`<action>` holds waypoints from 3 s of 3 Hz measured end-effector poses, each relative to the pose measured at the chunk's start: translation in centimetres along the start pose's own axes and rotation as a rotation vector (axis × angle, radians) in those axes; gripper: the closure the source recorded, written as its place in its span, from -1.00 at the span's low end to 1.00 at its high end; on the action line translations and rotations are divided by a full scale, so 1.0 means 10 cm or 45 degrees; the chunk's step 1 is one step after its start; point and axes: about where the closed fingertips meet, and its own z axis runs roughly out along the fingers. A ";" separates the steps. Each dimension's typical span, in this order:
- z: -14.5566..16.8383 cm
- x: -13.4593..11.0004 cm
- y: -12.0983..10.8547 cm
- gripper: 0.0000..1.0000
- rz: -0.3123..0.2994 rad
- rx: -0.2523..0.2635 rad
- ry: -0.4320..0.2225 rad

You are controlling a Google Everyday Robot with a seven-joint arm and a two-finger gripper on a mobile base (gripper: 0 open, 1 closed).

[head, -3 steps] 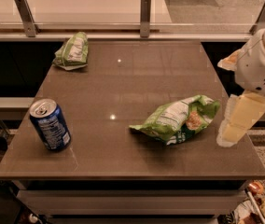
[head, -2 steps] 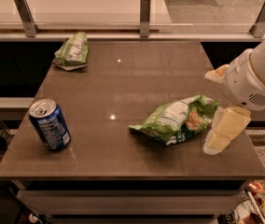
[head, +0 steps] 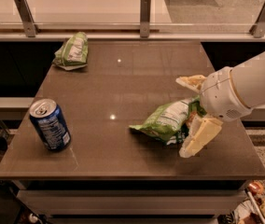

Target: Move green rice chip bag near green jalapeno chip bag

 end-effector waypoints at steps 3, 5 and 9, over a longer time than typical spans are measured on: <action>0.18 -0.11 0.00 0.28 -0.096 -0.011 -0.044; 0.18 -0.14 0.01 1.00 -0.104 -0.010 -0.042; -0.69 -0.32 -0.73 1.00 -0.264 0.285 0.091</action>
Offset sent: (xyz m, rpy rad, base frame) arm 0.0062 0.0162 -0.0088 0.0143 -0.0334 0.0637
